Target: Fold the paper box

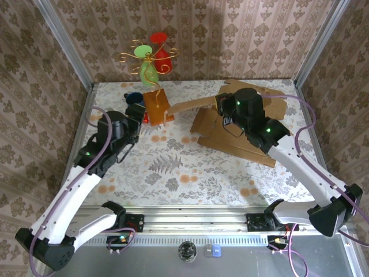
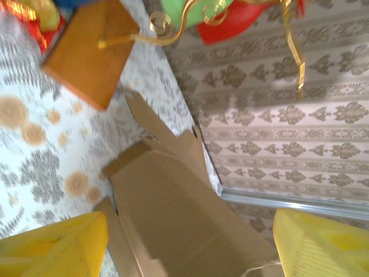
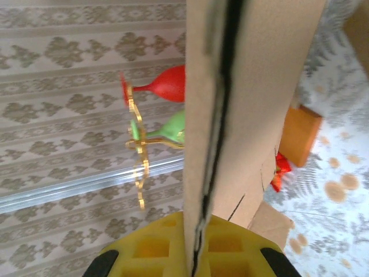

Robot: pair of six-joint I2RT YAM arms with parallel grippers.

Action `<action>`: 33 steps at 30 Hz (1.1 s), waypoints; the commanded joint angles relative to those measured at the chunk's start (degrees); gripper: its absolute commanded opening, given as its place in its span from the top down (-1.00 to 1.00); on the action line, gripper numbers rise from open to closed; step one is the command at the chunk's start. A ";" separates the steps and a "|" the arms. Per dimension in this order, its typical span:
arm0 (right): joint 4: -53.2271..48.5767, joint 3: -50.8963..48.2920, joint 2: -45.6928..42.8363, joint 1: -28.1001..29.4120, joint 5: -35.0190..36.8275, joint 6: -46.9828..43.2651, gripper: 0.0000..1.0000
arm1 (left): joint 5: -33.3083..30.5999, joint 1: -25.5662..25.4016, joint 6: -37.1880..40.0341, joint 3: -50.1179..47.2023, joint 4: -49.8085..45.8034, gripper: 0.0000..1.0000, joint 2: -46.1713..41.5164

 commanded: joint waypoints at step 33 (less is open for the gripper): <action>-0.68 19.41 22.68 9.33 -1.26 4.01 1.00 | 15.49 10.23 29.35 40.43 -35.91 -0.36 20.58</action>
